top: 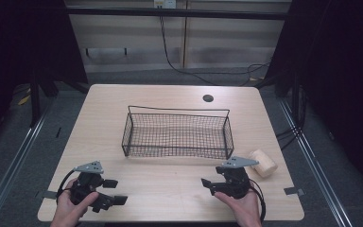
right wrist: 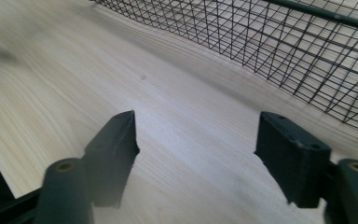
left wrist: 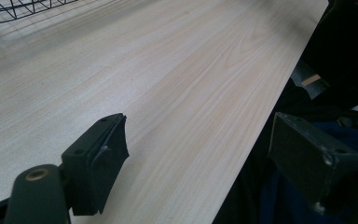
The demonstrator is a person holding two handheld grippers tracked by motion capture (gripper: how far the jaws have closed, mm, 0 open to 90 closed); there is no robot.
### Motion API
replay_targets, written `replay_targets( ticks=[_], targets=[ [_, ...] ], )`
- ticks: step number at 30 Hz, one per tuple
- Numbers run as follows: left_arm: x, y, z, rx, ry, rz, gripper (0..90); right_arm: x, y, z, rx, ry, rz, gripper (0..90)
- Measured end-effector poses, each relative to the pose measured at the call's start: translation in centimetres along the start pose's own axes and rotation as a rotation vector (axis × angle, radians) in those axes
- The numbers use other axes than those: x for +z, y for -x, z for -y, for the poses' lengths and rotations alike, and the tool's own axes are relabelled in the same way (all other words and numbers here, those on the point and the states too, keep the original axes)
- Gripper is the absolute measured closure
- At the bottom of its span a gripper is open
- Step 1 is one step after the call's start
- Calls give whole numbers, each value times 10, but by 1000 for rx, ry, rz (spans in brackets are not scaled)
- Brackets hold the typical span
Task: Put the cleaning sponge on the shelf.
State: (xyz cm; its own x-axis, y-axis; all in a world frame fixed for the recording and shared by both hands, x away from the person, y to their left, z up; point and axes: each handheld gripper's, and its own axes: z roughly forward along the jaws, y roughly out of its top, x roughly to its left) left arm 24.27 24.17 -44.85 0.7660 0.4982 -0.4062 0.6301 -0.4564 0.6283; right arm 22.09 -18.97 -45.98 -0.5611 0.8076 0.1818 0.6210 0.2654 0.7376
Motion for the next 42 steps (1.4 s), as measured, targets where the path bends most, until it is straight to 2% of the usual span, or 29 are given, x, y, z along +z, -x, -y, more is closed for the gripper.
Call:
replay_targets(
  ticks=[2,5,7,9,15,17,19,22,25,28,30,32,37,38,42],
  targets=[
    [-1,0,0,5,-1,-3,189,-2,2,0,-2,8,-3,315],
    [-1,0,0,6,-3,-4,189,-4,3,-1,17,-3,-57,346],
    [-1,0,0,6,-5,-1,189,-5,3,-1,13,-6,-61,348],
    [-1,0,0,6,-5,-4,189,-6,4,-2,15,5,-86,354],
    [-2,0,0,1,2,-8,189,-18,8,-8,53,-14,-81,392],
    [-2,0,0,0,4,-9,189,-23,10,-9,72,1,-50,388],
    [-2,-1,0,1,2,-11,189,-30,13,-11,79,39,-50,430],
    [-1,0,0,-1,1,-9,189,-38,16,-15,103,25,-44,417],
    [-1,-1,0,1,-6,-16,189,-43,20,-20,129,-22,-49,374],
    [-1,-1,0,1,-7,-14,189,-45,25,-26,121,-61,-81,333],
    [-2,-1,0,3,-8,-11,189,-45,26,-30,104,-89,-65,302],
    [-2,-2,0,1,-5,-17,189,-46,28,-34,106,-107,-81,277],
    [-2,-2,1,3,-9,-16,189,-51,37,-44,117,-157,-43,227],
    [-2,-2,1,3,-9,-15,189,-52,41,-46,135,-163,-38,209],
    [-2,-2,1,-2,-6,-17,189,-58,56,-54,166,-201,-42,200]
  ],
)
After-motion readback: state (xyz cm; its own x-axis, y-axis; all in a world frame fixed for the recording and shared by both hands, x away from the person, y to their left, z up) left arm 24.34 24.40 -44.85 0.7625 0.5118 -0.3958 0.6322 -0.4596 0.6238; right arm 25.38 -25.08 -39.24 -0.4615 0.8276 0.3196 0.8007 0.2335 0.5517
